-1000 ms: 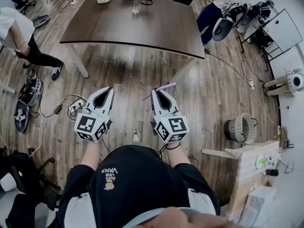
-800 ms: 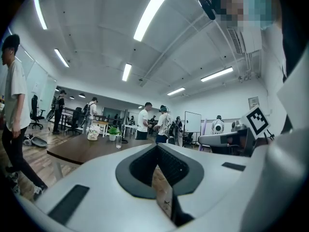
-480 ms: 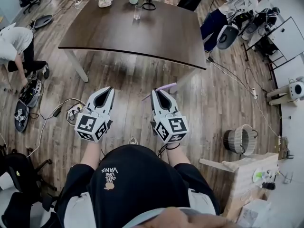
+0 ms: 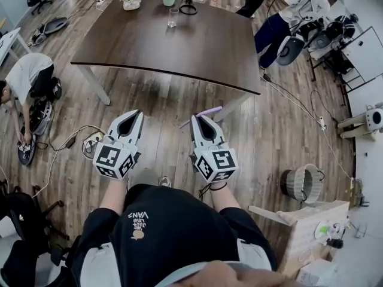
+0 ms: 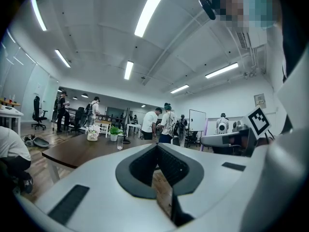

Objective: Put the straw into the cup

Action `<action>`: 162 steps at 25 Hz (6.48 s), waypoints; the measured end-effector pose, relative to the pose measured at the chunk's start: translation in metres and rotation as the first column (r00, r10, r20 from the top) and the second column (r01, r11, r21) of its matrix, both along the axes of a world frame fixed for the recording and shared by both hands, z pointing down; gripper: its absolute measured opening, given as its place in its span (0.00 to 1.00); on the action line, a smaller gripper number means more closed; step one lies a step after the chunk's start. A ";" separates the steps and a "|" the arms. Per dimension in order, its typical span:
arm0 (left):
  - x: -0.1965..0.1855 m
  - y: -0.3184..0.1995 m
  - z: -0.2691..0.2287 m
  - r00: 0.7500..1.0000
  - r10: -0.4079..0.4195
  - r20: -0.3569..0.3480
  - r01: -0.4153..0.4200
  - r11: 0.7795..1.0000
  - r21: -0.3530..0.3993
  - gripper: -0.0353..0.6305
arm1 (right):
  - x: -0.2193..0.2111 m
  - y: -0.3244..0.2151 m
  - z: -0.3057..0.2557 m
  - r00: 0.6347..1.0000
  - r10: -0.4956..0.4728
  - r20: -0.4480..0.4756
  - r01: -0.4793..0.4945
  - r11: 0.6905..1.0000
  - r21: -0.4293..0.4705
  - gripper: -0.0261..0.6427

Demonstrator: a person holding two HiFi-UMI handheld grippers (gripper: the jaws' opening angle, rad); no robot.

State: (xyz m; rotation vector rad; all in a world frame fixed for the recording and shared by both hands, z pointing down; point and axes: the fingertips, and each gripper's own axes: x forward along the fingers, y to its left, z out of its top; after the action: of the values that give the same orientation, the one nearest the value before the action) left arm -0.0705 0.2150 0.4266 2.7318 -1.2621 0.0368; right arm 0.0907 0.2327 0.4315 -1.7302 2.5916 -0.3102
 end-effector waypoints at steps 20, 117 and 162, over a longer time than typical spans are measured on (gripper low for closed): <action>-0.025 -0.148 -0.004 0.995 0.094 -0.009 -0.094 0.996 0.007 0.07 | -0.022 -0.136 -0.006 0.993 0.117 0.001 -0.117 0.993 0.010 0.09; 0.025 -0.582 0.015 0.989 0.149 -0.015 -0.149 0.989 -0.024 0.07 | 0.015 -0.567 0.006 0.990 0.142 -0.010 -0.142 0.990 -0.006 0.09; 0.048 -0.705 0.037 0.999 0.032 0.000 -0.032 0.997 -0.072 0.07 | 0.034 -0.765 0.012 1.000 0.017 -0.020 -0.016 0.999 0.046 0.09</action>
State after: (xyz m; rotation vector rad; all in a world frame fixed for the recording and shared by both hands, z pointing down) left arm -0.0222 -0.4905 0.4640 2.6909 -1.1938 0.0848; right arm 0.1251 -0.5327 0.4431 -1.7476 2.5757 -0.2323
